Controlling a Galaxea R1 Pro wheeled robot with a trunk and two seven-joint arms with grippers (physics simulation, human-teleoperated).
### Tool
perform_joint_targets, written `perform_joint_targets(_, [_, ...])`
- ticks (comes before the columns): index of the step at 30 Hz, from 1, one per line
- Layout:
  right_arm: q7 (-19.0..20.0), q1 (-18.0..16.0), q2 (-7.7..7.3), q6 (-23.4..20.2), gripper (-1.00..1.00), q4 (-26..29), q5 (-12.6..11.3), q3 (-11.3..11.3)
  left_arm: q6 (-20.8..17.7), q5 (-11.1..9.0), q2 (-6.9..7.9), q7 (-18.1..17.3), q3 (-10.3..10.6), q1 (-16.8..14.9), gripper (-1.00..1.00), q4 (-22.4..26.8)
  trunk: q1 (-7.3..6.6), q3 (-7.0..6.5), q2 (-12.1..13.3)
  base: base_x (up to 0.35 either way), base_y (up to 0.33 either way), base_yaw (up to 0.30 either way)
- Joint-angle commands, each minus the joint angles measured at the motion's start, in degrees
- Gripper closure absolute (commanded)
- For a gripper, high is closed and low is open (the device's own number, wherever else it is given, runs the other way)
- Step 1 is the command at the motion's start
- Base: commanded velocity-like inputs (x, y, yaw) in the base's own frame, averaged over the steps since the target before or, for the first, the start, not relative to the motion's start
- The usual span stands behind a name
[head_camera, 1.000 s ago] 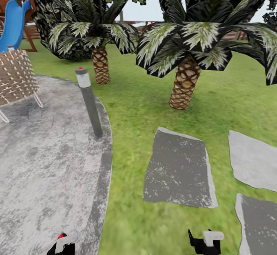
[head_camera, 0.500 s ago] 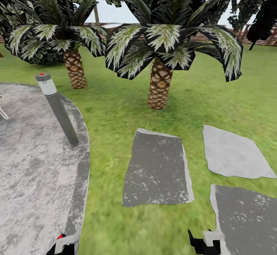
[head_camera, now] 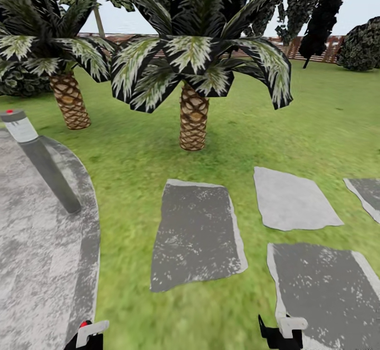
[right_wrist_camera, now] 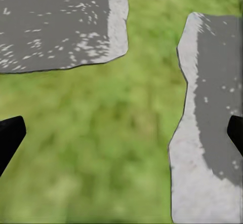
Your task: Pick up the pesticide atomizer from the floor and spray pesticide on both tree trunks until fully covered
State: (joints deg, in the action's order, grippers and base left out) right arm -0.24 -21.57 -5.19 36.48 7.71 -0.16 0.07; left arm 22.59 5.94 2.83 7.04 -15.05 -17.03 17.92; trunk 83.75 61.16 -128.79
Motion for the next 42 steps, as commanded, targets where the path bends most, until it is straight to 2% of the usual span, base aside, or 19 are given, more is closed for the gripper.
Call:
perform_joint_targets(1, [0.0,0.0,0.0,0.2,-1.0,-0.1,0.0,0.0,0.2,0.6,-0.01,0.2,-0.3,0.0,1.0,0.0,0.01,0.0,0.0,0.259,0.0,-0.3])
perform_joint_targets(15, [0.0,0.0,0.0,0.2,-1.0,-0.1,0.0,0.0,0.2,0.6,-0.01,0.6,-0.3,0.0,1.0,0.0,0.01,-0.38,0.0,0.324,-0.027,-0.3])
perform_joint_targets(42, [0.0,0.0,0.0,0.2,-1.0,-0.1,0.0,0.0,0.2,0.6,-0.01,0.6,-0.3,0.0,1.0,0.0,0.01,-0.38,0.0,0.268,-0.168,-0.3])
